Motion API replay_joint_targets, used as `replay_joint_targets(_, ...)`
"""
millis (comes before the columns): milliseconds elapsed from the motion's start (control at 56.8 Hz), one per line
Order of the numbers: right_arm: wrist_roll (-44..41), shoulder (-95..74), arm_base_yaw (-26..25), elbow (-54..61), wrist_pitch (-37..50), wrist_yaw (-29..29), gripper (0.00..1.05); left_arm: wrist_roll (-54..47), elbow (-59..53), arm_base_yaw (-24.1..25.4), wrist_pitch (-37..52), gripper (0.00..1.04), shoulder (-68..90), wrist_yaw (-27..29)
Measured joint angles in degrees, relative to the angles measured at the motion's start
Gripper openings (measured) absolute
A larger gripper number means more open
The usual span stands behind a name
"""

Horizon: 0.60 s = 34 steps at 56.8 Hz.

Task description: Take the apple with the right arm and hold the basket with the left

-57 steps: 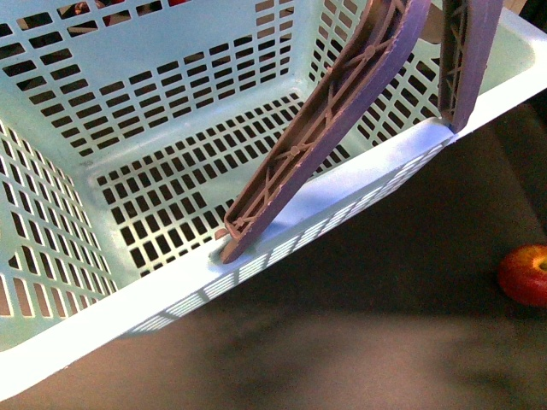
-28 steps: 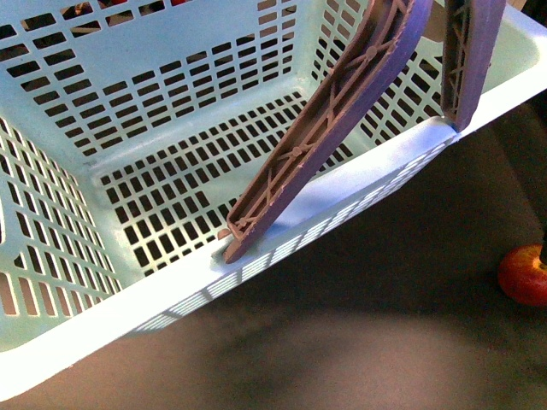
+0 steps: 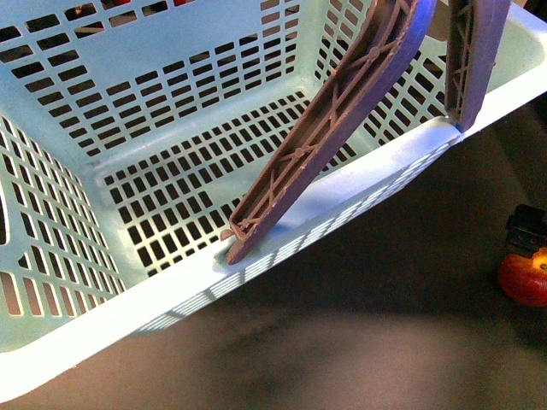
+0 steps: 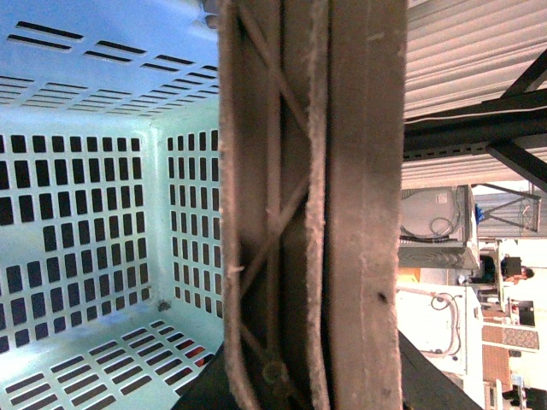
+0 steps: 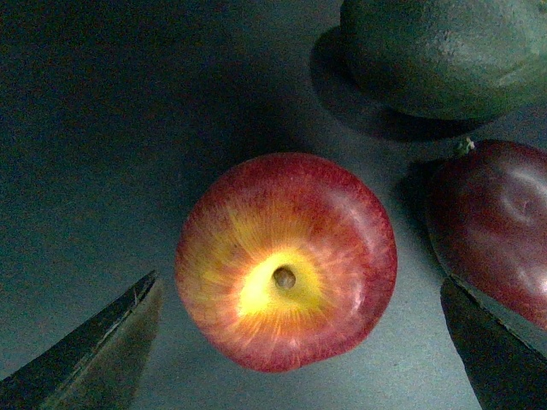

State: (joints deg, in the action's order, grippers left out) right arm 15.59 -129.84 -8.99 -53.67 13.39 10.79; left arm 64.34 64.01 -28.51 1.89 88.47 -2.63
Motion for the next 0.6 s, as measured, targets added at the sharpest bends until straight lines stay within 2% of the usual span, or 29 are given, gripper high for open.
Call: replay_joint_targets(599,-0.02,-6.54,1.84,-6.51,-3.74,2.36,0.96,0.0,0.0,0.0,0.0,0.16,0.0,0.07)
